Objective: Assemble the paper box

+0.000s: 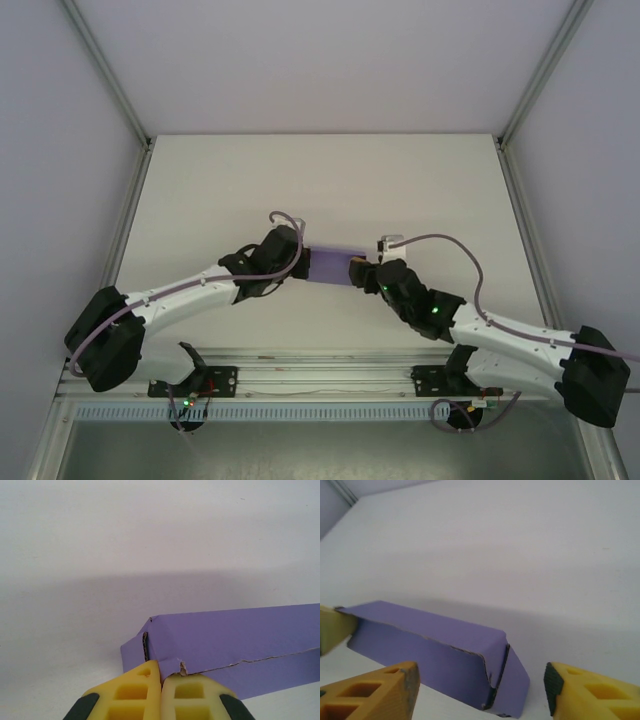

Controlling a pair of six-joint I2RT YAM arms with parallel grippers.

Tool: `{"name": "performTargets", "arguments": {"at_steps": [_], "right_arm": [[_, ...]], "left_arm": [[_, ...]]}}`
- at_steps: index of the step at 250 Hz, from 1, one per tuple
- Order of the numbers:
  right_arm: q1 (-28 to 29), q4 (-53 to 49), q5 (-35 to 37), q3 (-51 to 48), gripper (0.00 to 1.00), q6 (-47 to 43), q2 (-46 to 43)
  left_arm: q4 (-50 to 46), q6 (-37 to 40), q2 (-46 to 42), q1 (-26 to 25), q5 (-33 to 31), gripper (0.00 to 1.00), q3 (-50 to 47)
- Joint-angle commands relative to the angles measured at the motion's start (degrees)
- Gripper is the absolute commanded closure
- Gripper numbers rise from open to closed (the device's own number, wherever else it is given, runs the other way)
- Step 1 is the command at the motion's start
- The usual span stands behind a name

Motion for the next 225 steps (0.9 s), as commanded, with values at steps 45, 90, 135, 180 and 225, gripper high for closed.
{"name": "performTargets", "arguments": {"at_steps": [45, 90, 135, 180, 225], "right_arm": [[-5.7, -3.0, 0.2, 4.5, 0.29, 6.3, 2.4], [-10.8, -3.1, -7.4, 5.4, 0.33, 9.2, 8.8], [-10.8, -3.1, -7.0, 2.4, 0.37, 12.7, 10.5], [-10.8, -2.2, -8.9, -1.3, 0.38, 14.7, 10.5], [-10.8, -2.1, -8.6, -3.9, 0.38, 15.4, 10.5]], "left_arm": [[-6.6, 0.3, 1.4, -1.2, -0.3, 0.90, -1.4], [-6.8, 0.9, 2.0, -1.4, -0.3, 0.89, -0.5], [-6.9, 3.0, 0.9, -1.4, 1.2, 0.71, 0.7], [-9.7, 6.1, -3.1, -1.4, 3.6, 0.34, 2.8], [-13.8, 4.4, -7.0, -1.2, -0.7, 0.00, 4.9]]}}
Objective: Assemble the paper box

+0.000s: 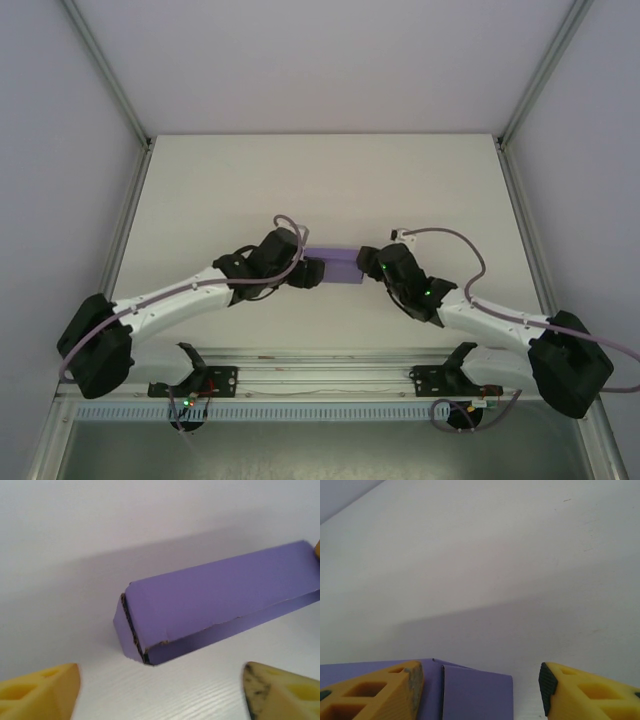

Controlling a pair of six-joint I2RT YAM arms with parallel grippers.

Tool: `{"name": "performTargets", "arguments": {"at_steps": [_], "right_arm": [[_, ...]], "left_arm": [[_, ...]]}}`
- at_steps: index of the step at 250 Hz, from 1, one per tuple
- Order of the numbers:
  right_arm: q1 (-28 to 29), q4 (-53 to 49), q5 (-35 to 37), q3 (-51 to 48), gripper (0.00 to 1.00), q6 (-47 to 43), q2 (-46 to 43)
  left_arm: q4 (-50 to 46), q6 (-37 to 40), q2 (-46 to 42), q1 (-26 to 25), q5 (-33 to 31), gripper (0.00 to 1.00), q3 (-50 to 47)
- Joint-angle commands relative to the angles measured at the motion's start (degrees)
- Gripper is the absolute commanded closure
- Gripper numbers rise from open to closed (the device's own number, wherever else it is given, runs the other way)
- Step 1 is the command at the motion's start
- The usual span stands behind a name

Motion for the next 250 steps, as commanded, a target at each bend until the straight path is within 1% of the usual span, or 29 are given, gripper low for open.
{"name": "performTargets", "arguments": {"at_steps": [1, 24, 40, 99, 122, 132, 181, 185, 192, 204, 214, 229, 242, 250], "right_arm": [[0.0, -5.1, -0.9, -3.7, 0.38, 0.8, 0.8], [0.0, -2.5, -0.9, -6.1, 0.39, 0.4, 1.3], [0.0, -0.7, -1.3, -7.3, 0.39, -0.8, 2.4], [-0.1, 2.2, -1.4, -8.9, 0.39, -4.7, 5.6], [0.0, 2.6, -2.5, -8.7, 0.39, -5.4, 6.9], [0.0, 2.7, -2.5, -8.7, 0.40, -5.3, 7.2], [-0.1, 2.6, -1.7, -9.2, 0.41, -5.2, 9.1], [-0.1, 2.8, -1.7, -9.3, 0.41, -5.2, 9.3], [0.0, 3.2, -1.7, -9.6, 0.41, -5.1, 9.5], [-0.1, 4.5, -1.5, -10.3, 0.42, -4.8, 9.9], [-0.1, 5.2, -1.7, -10.9, 0.43, -4.4, 10.3], [0.0, 6.5, -2.6, -11.5, 0.44, -4.6, 10.9], [0.0, 7.4, -3.3, -12.0, 0.46, -5.1, 11.7], [-0.1, 8.1, -3.7, -12.2, 0.51, -5.3, 12.4]], "left_arm": [[-5.0, -1.1, -3.1, -0.1, -3.6, 0.00, 3.2], [-5.7, -3.2, -3.7, 0.6, -6.8, 0.00, 4.0], [-4.8, -4.1, -3.4, 1.5, -7.0, 0.00, 4.2], [-0.8, -5.2, 1.3, 8.3, 2.1, 0.00, 4.3], [1.0, -5.4, 2.8, 10.1, 4.9, 0.00, 3.0], [1.8, -5.7, 3.4, 10.7, 5.6, 0.02, 2.2], [4.4, -5.6, 5.8, 11.9, 7.4, 0.23, -2.4], [4.9, -7.1, 5.9, 12.0, 7.6, 0.24, -3.0], [6.0, -7.6, 6.0, 12.0, 8.2, 0.26, -4.3], [8.2, -8.6, 6.0, 12.0, 9.2, 0.33, -6.7], [9.7, -9.4, 6.1, 12.0, 9.5, 0.36, -8.5], [12.2, -10.4, 6.4, 12.0, 10.2, 0.43, -11.1], [14.2, -11.0, 6.7, 12.0, 10.7, 0.49, -13.1], [15.2, -11.1, 6.9, 12.0, 11.1, 0.55, -14.2]]}}
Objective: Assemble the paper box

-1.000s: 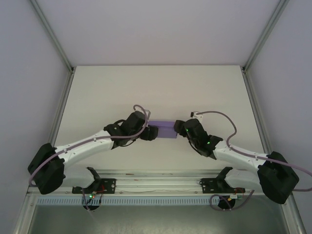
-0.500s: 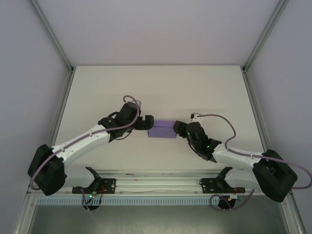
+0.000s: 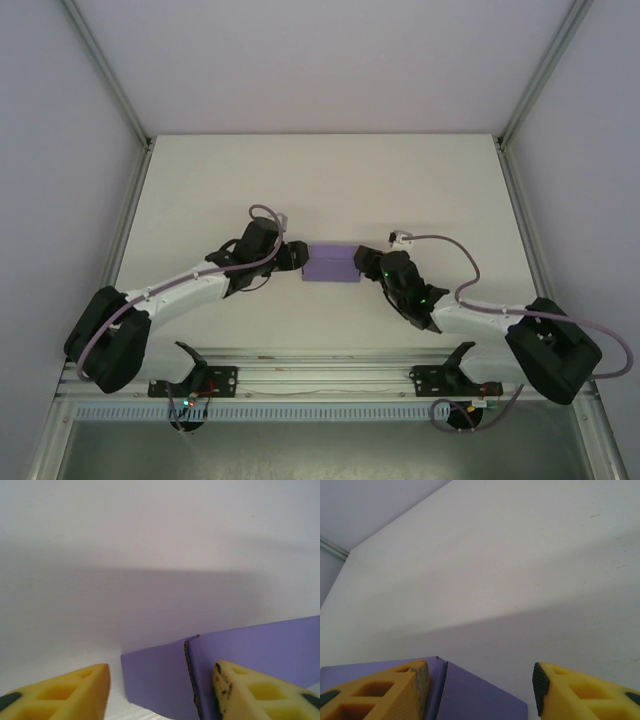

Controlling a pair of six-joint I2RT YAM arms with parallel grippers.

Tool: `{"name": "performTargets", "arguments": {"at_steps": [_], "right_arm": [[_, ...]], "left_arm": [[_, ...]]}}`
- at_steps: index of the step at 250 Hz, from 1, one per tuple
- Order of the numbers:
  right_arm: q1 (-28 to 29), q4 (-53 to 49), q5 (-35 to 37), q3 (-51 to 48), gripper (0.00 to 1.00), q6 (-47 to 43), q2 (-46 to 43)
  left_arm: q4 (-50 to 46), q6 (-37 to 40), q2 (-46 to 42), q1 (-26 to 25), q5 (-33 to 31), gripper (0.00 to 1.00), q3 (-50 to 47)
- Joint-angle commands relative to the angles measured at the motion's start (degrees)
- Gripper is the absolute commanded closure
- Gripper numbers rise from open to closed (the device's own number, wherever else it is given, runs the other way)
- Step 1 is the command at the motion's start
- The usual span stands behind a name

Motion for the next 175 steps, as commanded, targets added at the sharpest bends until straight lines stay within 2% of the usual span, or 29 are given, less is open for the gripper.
{"name": "performTargets", "arguments": {"at_steps": [1, 23, 35, 48, 75, 126, 171, 175], "right_arm": [[0.1, -13.5, -3.5, -5.1, 0.52, -2.8, 5.4], [0.1, -12.1, -4.5, -5.4, 0.62, -3.8, 6.8], [0.0, -10.3, -4.8, -5.9, 0.66, -4.2, 7.5], [0.1, -7.8, -5.0, -6.8, 0.70, -4.9, 8.4], [0.1, -5.5, -4.5, -7.6, 0.83, -5.5, 9.9], [0.2, -2.7, -6.4, -8.1, 0.94, -5.9, 8.8], [0.3, -7.7, -7.1, -5.6, 0.93, -6.4, 4.7], [0.3, -8.8, -7.1, -5.0, 0.91, -6.2, 4.1]], "left_arm": [[-1.6, -1.1, 3.0, 0.5, 1.5, 0.56, -6.4], [0.5, -1.4, 3.3, 0.5, 2.6, 0.72, -8.5], [1.9, -1.7, 3.2, 0.5, 3.5, 0.75, -9.4], [3.7, -1.9, 3.2, 0.5, 4.4, 0.88, -10.5], [6.3, -1.5, 3.3, 0.5, 6.2, 1.00, -12.1], [8.1, -0.6, 2.2, 0.1, 7.4, 1.00, -13.3], [6.3, 1.1, 1.1, -0.5, 7.6, 1.00, -10.7], [6.0, 1.3, 1.0, -0.6, 7.4, 0.97, -10.4]]}}
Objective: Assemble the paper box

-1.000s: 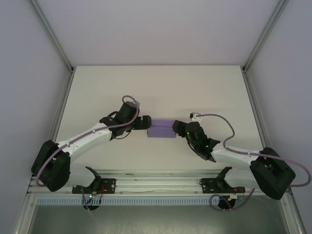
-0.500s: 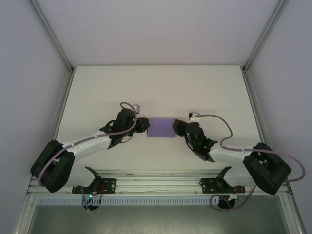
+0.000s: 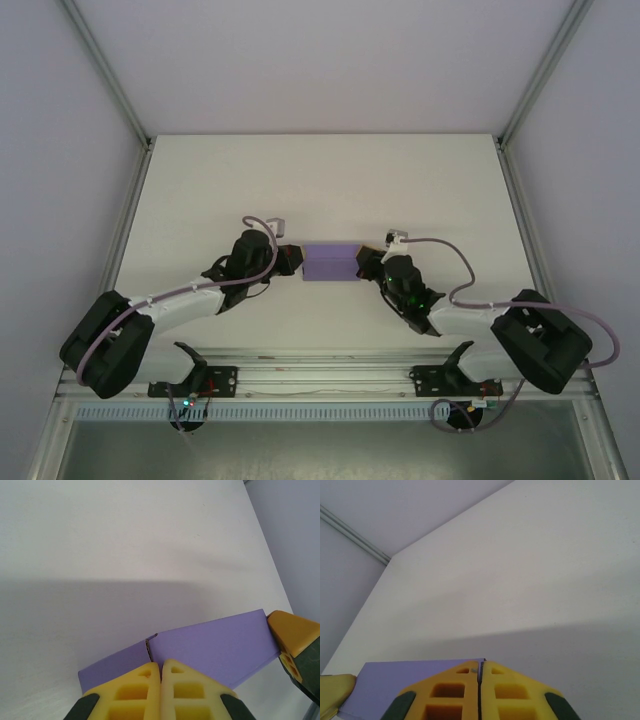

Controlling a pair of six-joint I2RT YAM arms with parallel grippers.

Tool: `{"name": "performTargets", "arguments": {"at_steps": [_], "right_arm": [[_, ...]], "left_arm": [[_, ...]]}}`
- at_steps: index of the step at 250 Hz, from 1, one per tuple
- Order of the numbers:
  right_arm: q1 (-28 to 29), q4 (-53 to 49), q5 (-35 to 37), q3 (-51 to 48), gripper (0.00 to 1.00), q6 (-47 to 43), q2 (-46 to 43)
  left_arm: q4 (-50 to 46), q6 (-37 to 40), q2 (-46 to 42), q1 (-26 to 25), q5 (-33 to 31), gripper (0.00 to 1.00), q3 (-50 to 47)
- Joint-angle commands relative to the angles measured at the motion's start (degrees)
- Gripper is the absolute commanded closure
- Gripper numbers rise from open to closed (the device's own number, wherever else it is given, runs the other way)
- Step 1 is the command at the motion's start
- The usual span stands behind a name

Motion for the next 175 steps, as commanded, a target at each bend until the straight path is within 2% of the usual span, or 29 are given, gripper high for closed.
{"name": "performTargets", "arguments": {"at_steps": [1, 14, 59, 89, 102, 149, 162, 175], "right_arm": [[0.3, -23.6, -3.3, -1.7, 0.91, -2.6, 0.8], [0.2, -27.1, -2.7, 0.2, 0.86, -2.0, -0.8], [0.3, -34.2, -2.6, 6.6, 0.65, -2.2, -5.6], [0.2, -39.6, -0.6, 12.0, 0.43, -3.7, -7.9], [0.1, -42.1, 0.6, 14.5, 0.38, -4.5, -8.5], [-0.1, -46.0, 1.9, 20.8, 0.22, -10.8, -10.6], [-0.1, -46.2, -0.8, 22.1, 0.17, -14.8, -10.9], [-0.2, -46.8, -6.4, 23.3, 0.12, -21.2, -11.0]], "left_arm": [[-13.7, 3.1, 2.5, -1.0, 1.1, 0.96, -0.8], [-14.7, 3.7, 2.0, -1.1, 1.0, 0.84, 0.6], [-19.1, 5.5, 0.4, -1.1, -1.1, 0.62, 6.1], [-23.0, 8.7, -0.5, -1.1, -3.8, 0.28, 10.5], [-24.3, 9.6, -1.0, -1.1, -5.0, 0.01, 12.3], [-29.6, 11.9, -4.1, -1.0, -12.9, 0.00, 17.7], [-31.0, 12.3, -5.0, -0.9, -14.6, 0.00, 18.7], [-32.3, 12.5, -6.0, -0.8, -16.5, 0.00, 19.4]]}}
